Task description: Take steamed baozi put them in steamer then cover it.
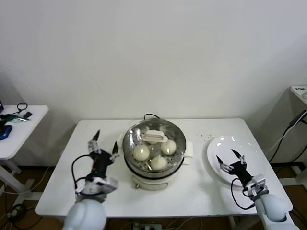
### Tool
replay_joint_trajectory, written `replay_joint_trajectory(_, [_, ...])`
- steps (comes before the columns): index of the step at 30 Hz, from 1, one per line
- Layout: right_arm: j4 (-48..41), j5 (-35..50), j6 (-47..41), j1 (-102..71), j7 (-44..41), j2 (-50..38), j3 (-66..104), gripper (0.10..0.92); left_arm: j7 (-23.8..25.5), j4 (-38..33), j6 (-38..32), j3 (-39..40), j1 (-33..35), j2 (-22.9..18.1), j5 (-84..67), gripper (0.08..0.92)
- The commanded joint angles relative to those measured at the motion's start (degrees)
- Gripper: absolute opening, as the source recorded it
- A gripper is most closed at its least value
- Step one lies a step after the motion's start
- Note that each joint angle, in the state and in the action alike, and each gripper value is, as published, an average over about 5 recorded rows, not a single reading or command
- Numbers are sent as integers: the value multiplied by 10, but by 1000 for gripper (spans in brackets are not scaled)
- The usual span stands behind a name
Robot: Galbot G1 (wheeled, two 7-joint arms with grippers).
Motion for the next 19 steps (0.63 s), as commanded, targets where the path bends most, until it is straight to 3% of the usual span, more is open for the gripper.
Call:
replay_joint_trajectory(1, [13,2,0,-9,-4,5,5,823,-74,145,-301,-197,68,-25,-410,823])
replay_joint_trajectory(8, [28,21,0,-18,-4,16,13,823,-46,231,-345,-202,62,-26,-476,823])
replay_joint_trajectory(19, [48,35,2,-30,-2,26,31,823,-32,241,-362,-210,65,-25,-464,823])
